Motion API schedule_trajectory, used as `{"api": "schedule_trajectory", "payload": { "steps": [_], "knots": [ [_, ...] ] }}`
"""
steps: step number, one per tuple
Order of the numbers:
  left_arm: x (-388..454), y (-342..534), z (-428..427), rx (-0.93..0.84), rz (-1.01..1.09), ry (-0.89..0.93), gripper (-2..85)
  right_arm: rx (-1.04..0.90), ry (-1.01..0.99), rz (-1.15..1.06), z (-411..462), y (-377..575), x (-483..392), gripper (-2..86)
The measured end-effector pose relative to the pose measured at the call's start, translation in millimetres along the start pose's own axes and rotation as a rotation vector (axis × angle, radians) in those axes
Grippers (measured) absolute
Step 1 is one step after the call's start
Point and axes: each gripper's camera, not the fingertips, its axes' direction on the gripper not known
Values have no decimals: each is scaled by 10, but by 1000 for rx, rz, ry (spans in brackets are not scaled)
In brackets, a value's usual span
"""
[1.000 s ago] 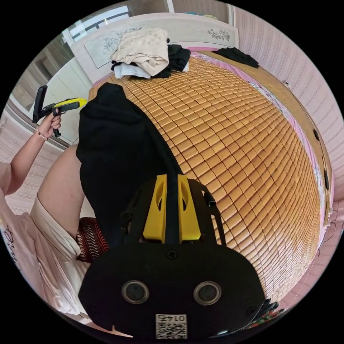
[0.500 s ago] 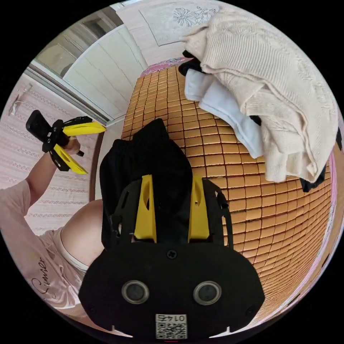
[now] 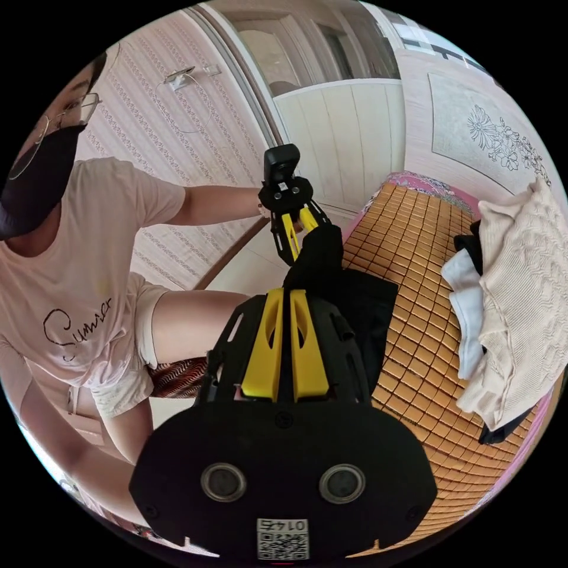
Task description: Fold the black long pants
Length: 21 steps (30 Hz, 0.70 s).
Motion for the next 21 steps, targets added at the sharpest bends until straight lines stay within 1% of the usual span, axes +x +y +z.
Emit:
{"api": "schedule_trajectory", "payload": {
  "steps": [2,4,6,7,9,11,13,16,18,19,21],
  "knots": [
    [-127,18,-28,-40,-141,4,19,-32,104,95,43,-36,175,4],
    [-366,3,-8,-67,-361,14,14,-61,175,215,119,-73,431,5],
    [-496,-42,93,-98,-456,-10,13,-144,197,343,315,-95,778,12],
    [-566,-97,215,-170,-494,-30,14,-166,204,372,367,-89,843,15],
    [-616,-195,362,-254,-507,-59,15,-231,268,470,450,-11,968,36],
    [-628,-287,398,-268,-508,-84,18,-192,309,504,304,120,886,43],
    [-643,-371,377,-243,-522,-97,20,-149,322,522,92,344,690,51],
    [-635,-430,412,-234,-532,-102,21,-135,359,611,-178,953,226,69],
    [-599,-463,453,-239,-528,-120,21,-210,404,756,-247,1541,-152,75],
    [-573,-487,480,-244,-528,-132,21,-231,408,797,-248,1680,-241,76],
    [-537,-526,519,-253,-531,-148,22,-264,364,921,-197,2120,-566,85]
  ]
}}
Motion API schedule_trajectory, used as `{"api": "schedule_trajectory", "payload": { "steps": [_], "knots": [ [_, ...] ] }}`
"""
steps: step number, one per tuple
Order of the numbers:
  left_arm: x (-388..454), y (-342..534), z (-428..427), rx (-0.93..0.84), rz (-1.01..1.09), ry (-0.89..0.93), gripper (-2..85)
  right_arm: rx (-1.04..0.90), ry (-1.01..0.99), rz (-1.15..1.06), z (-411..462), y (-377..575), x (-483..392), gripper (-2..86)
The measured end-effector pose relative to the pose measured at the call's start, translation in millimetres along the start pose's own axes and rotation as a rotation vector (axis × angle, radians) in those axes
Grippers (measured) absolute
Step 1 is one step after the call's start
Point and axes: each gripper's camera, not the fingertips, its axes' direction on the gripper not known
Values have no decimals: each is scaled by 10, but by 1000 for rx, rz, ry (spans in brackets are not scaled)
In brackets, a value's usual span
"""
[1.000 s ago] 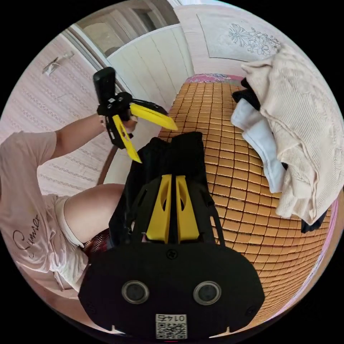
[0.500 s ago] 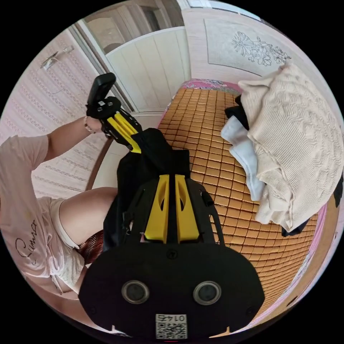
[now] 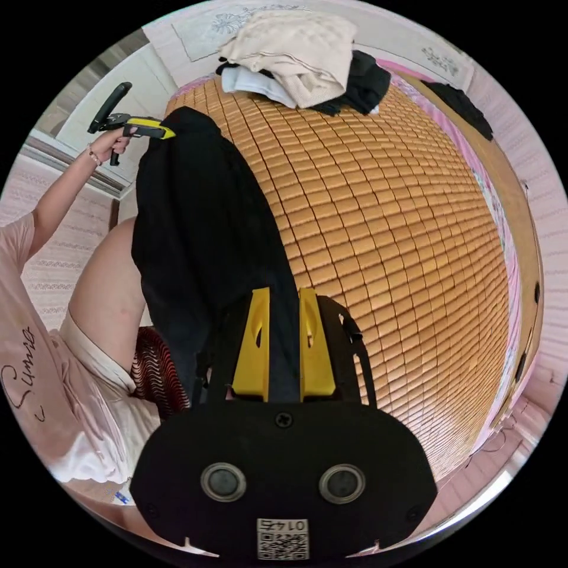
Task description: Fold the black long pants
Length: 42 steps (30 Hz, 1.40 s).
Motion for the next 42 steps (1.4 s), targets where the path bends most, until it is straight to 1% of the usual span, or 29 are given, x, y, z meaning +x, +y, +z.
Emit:
{"api": "schedule_trajectory", "payload": {
  "steps": [3,5,8,10,12,14,15,17,20,21,22,23,24,25,27,28,29,30,31,32,34,35,37,38,39,41,42],
  "knots": [
    [95,-39,27,-1,-10,-24,22,-49,-31,75,210,372,23,83],
    [158,-62,25,1,-12,-34,20,-74,-15,100,310,464,36,32],
    [293,-88,-72,40,-8,-53,14,17,11,127,118,562,81,10],
    [434,-117,-194,108,19,-93,12,67,-12,145,-35,627,151,4],
    [505,-183,-200,131,14,-107,14,96,-34,182,-70,676,272,3],
    [552,-283,-72,85,5,-115,20,63,-31,200,54,659,337,8],
    [584,-335,56,30,0,-150,25,23,-22,221,154,654,378,22],
    [612,-369,174,-18,-27,-178,50,39,-37,249,159,713,431,38],
    [541,-310,-9,68,-167,-97,77,93,4,330,-9,971,516,35],
    [502,-248,-127,126,-222,-23,84,110,37,356,-75,1103,524,20],
    [513,-196,-244,158,-235,15,87,114,43,367,-106,1167,522,16],
    [542,-173,-307,171,-236,5,86,127,41,375,-167,1287,495,8],
    [646,-121,-450,205,-223,-60,85,135,37,382,-229,1386,441,4],
    [783,-51,-613,263,-214,-162,80,144,41,380,-262,1431,399,3],
    [996,91,-819,372,-216,-276,71,193,58,318,-369,1555,166,0],
    [1168,179,-903,430,-180,-272,63,204,59,305,-382,1566,111,-1],
    [1266,215,-922,450,-156,-252,58,208,62,274,-383,1558,17,-2],
    [1488,260,-901,457,-109,-182,44,196,64,245,-359,1514,-50,-3],
    [1776,277,-799,435,-36,-83,27,186,64,233,-343,1483,-72,-3],
    [1949,278,-723,412,13,-25,18,167,52,211,-313,1407,-97,-3],
    [2771,280,-323,262,232,194,-3,145,36,202,-297,1288,-94,-3],
    [2987,280,-218,215,283,252,-6,126,22,196,-290,1216,-78,-3],
    [3754,307,153,129,375,441,-8,50,69,190,-232,1122,-62,-4],
    [3931,310,237,114,403,474,-9,-40,108,174,-122,1074,-53,-4],
    [4258,299,400,74,445,467,-9,-84,126,165,-55,1066,-46,-4],
    [4645,266,627,16,499,385,-10,-101,132,136,-71,1112,-28,-4],
    [4830,242,787,-51,528,308,-10,-112,101,146,-86,1147,26,-4]
  ]
}}
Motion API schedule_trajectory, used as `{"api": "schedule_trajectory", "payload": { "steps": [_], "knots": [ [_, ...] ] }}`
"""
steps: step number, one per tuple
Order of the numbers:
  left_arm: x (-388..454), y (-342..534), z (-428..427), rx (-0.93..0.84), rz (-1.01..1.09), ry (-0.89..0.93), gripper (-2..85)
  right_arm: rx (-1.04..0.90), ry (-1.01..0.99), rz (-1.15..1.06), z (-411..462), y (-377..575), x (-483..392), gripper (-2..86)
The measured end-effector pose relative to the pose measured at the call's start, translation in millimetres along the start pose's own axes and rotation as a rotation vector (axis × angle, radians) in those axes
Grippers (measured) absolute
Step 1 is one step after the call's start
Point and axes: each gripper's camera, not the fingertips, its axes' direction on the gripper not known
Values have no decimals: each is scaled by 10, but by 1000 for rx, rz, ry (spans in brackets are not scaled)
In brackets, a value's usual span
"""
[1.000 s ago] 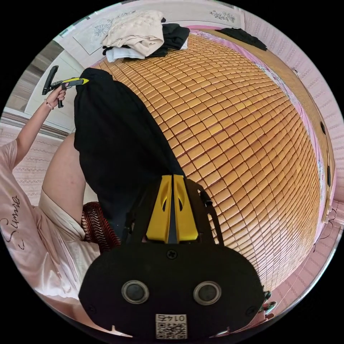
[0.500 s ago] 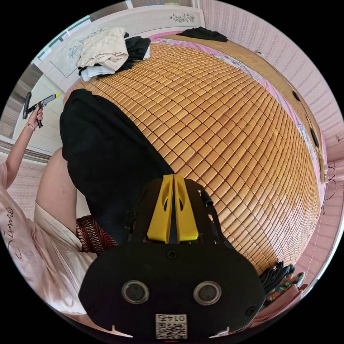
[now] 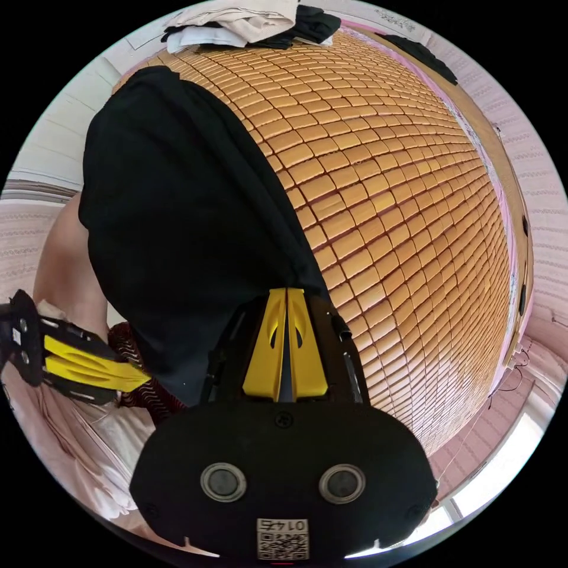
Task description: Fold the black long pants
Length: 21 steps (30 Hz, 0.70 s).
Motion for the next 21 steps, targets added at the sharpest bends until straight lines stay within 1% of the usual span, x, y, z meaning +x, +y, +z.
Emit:
{"api": "schedule_trajectory", "payload": {
  "steps": [1,2,3,5,7,8,10,11,12,16,19,21],
  "knots": [
    [56,-75,199,-120,2,-43,-10,-8,-17,3,-4,15,32,-4],
    [78,-88,267,-152,0,-52,-10,-33,-42,-11,-21,35,75,-4],
    [121,-89,256,-108,-5,-52,-10,-54,-48,-25,-42,57,95,-4],
    [192,-132,252,-141,4,-67,-10,-37,-9,-30,-59,105,107,-4],
    [342,-171,225,-149,65,-132,-10,-56,-2,-25,-19,145,138,-4],
    [376,-182,249,-169,81,-141,-10,-80,-6,-30,-10,173,164,-4],
    [480,-222,488,-303,142,-128,-10,-118,-3,-55,6,218,187,-3],
    [496,-228,552,-326,146,-129,-10,-135,9,-76,17,262,187,-3],
    [525,-256,562,-294,145,-129,-10,-149,24,-93,28,313,185,-3],
    [620,-357,542,-303,141,-129,-10,-176,68,-97,69,498,192,-2],
    [702,-396,517,-291,129,-150,-10,-175,51,-54,92,704,280,-4],
    [779,-417,493,-301,143,-177,-10,-125,14,11,80,964,392,-6]
  ]
}}
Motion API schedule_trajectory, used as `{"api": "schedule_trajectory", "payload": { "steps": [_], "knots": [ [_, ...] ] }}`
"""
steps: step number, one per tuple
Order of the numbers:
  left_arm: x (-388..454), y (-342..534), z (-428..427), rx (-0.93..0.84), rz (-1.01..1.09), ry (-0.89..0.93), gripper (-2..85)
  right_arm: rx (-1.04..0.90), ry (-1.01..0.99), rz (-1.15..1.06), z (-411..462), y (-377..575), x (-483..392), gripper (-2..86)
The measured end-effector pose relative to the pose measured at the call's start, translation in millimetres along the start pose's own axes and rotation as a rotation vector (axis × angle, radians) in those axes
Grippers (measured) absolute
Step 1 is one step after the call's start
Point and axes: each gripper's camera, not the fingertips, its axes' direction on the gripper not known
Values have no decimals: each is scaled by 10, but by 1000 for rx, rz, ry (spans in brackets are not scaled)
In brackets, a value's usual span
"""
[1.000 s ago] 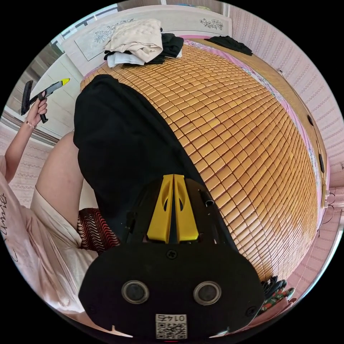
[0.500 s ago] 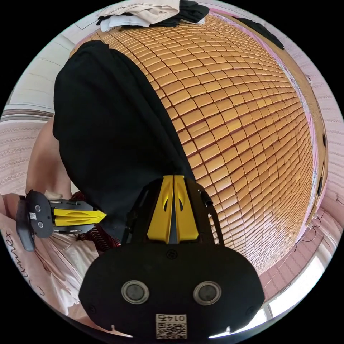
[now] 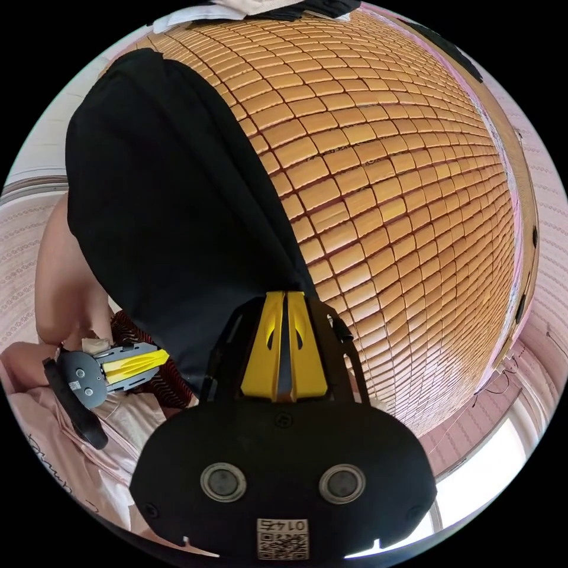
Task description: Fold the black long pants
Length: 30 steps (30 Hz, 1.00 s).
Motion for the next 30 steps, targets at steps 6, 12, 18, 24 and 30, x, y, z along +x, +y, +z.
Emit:
{"api": "schedule_trajectory", "payload": {
  "steps": [6,12,18,24,30],
  "knots": [
    [120,35,-588,114,-8,29,-10,385,-239,251,103,1781,191,-8],
    [-115,177,-976,202,-145,-23,-10,502,-216,911,762,4562,464,23],
    [-679,414,-1107,280,-480,5,-10,539,-483,1319,1593,6075,633,178],
    [-1021,512,-1091,236,-674,21,-10,552,-625,1325,1998,6411,660,96],
    [-1150,406,-1023,151,-689,7,-9,760,-561,1245,1711,6800,456,23]
  ]
}}
